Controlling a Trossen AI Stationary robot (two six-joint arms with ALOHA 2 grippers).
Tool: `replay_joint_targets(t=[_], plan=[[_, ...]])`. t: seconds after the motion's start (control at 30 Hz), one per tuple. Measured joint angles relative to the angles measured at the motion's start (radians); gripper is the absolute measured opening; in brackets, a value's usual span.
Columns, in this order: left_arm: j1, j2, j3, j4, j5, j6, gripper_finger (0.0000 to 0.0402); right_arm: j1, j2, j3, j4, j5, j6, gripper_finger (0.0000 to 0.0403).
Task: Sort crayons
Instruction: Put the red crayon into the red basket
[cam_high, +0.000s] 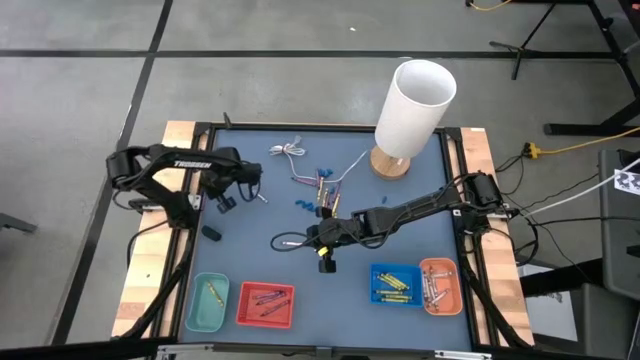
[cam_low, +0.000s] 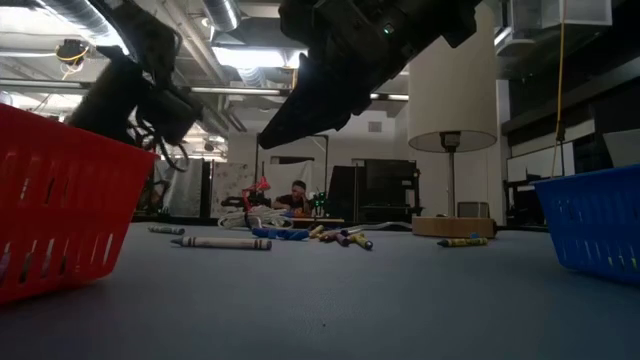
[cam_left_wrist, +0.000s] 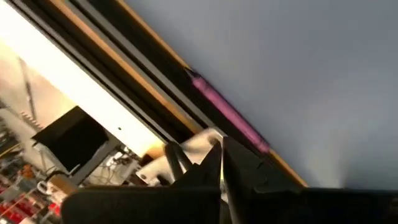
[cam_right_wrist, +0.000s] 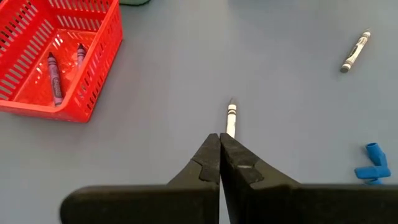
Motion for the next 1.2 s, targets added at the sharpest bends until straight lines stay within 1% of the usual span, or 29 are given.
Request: replay_joint_targets(t=[0.1, 0.27, 0.33, 0.5, 0.9, 1.2], plan=[[0.040, 0.044, 0.000, 0.017, -0.025, 0.003, 0.0000, 0.000, 0.000, 0.000, 0.004, 0.000, 0.000, 0.0003], [0.101, 0.122, 0.000, 0.015, -0.038, 0.057, 0.0000, 0.000, 0.000, 0.000, 0.005, 0.000, 0.000, 0.0003], [0.120, 0.153, 0.000, 0.017, -0.058, 0.072, 0.0000, 0.000, 0.000, 0.000, 0.005, 0.000, 0.000, 0.0003], [0.154, 0.212, 0.000, 0.072, -0.073, 0.130, 0.0000, 0.000, 0.000, 0.000, 0.004, 0.000, -0.001, 0.0003], [0.221, 0.272, 0.000, 0.103, -0.069, 0.151, 0.0000, 0.000, 0.000, 0.000, 0.000, 0.008, -0.015, 0.0003], [0.225, 0.317, 0.004, 0.141, -0.056, 0.164, 0.0000, 0.000, 0.000, 0.000, 0.000, 0.008, -0.015, 0.0003]])
